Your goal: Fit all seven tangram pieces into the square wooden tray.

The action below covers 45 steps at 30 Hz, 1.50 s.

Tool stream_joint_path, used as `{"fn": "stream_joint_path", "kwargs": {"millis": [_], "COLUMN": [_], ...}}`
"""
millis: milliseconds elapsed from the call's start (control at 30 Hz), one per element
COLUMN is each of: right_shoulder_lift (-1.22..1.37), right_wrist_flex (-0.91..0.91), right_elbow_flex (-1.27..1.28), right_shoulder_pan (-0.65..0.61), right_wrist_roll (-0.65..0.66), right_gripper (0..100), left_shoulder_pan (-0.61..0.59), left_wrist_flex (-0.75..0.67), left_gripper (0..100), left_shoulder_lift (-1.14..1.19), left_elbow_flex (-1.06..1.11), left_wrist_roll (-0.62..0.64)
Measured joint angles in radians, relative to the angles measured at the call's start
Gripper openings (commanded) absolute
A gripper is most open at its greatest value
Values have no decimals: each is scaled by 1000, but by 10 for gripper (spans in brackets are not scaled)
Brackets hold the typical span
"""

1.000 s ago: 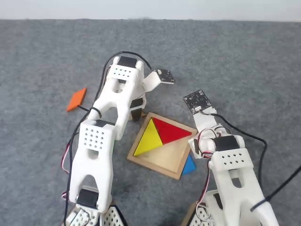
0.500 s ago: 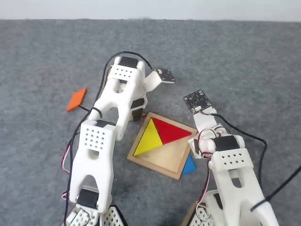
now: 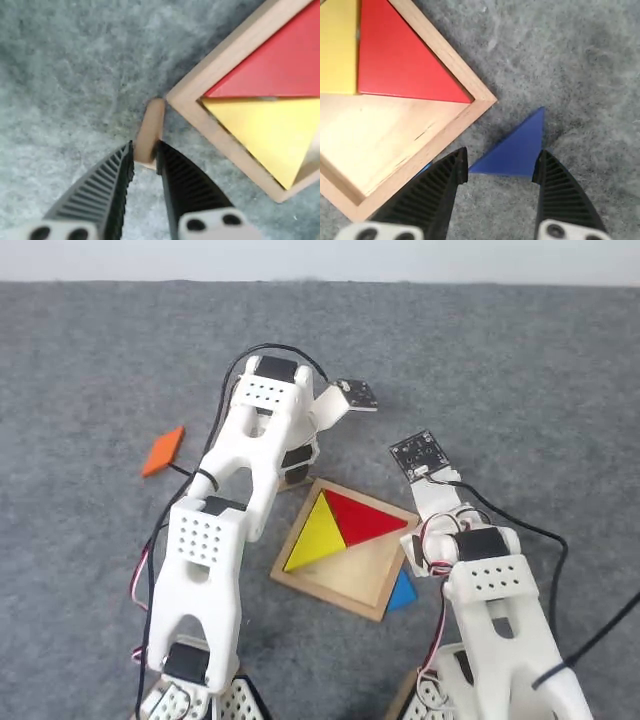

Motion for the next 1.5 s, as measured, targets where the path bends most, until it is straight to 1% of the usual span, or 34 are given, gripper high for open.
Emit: {"fn": "stream_joint_path", "kwargs": {"millis": [500,633,733,800,900,1000,1100,1233,1300,1367,1500], "right_shoulder_lift": [0,0,0,0,0,0,0,0,0,0,0], "right_wrist_flex": [0,0,0,0,0,0,0,0,2,21,40], "right_elbow_flex": [0,0,0,0,0,0,0,0,-2,-18,-49], "right_shoulder_pan": [0,0,0,0,0,0,0,0,0,9,100], "right_wrist_roll": [0,0,0,0,0,0,0,0,0,0,0], "right_gripper": [223,223,223,223,223,223,223,223,223,223,223], "left_shoulder_pan": [2,-5,-41,-58,-55,-55,-40,49,114,169,230], "left_wrist_flex": [0,-3,-12,-15,-63,-176,-273,-416,-463,-473,-473], "left_gripper": [12,11,11,11,11,11,12,13,13,13,13], "left_shoulder_lift": [9,-20,-81,-144,-247,-373,-555,-829,-933,-980,-987], "left_elbow_flex": [5,8,46,115,276,482,713,1017,1142,1214,1240], "left_wrist_roll": [3,37,66,69,72,72,72,71,41,5,-9]}}
